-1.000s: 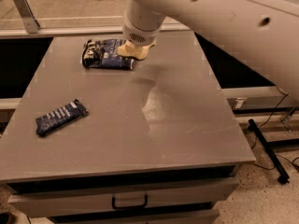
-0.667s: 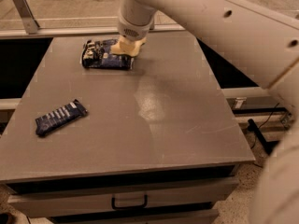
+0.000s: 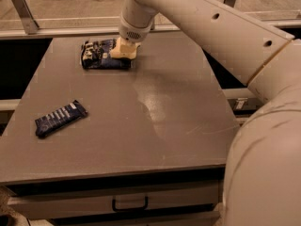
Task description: Move sponge near blue chip bag
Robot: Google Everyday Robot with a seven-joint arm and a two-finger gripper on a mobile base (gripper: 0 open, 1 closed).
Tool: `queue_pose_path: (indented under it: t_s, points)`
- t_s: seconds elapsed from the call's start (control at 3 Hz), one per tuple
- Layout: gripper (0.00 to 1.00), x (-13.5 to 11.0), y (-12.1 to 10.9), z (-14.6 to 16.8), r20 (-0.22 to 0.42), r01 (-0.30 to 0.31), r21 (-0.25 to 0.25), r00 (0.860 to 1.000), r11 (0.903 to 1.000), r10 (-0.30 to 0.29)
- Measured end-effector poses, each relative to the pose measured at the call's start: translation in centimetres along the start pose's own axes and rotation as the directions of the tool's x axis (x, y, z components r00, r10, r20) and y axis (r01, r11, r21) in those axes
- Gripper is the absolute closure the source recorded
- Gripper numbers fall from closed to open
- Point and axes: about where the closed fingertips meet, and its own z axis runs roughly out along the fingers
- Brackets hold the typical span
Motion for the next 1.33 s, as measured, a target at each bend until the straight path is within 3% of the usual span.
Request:
queue_pose_path:
  t_s: [0.67, 1.0, 1.33]
  points:
    - [0.12, 0.0, 0.2, 0.4, -0.001, 0.002, -0.007, 1.0, 1.0, -0.002]
    - [0.0, 0.0, 0.3, 0.6, -0.002, 0.001, -0.009, 1.0, 1.0, -0.001]
    - [0.0, 2.8, -0.4, -0.7, -0.001, -0.038, 0.005, 0.999, 0.9993, 0.038]
